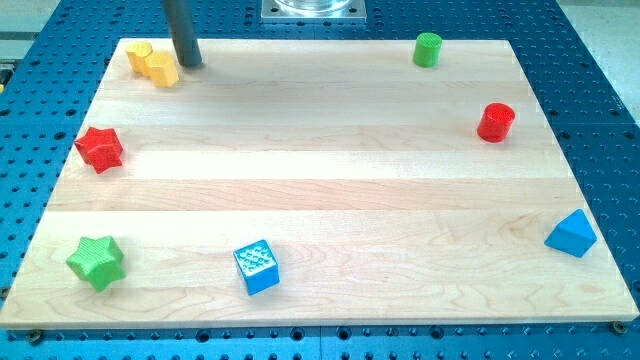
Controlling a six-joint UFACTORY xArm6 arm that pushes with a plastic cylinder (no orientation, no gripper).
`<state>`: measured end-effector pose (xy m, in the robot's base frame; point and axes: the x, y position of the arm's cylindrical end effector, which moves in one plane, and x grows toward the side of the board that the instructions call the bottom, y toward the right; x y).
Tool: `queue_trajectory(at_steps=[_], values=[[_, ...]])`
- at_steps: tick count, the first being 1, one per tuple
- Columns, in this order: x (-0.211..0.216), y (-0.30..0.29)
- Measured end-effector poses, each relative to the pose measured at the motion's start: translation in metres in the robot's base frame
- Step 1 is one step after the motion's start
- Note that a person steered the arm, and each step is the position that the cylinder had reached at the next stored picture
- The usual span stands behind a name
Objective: Separate the yellow block from each other
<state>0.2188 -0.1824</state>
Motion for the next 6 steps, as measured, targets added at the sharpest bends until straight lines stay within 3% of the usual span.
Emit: queue_trajectory(at_steps=[1, 2, 5, 6], values=[[-0.027, -0.029], [-0.005, -0.055], [0.113, -0.029], [0.103, -0.022]])
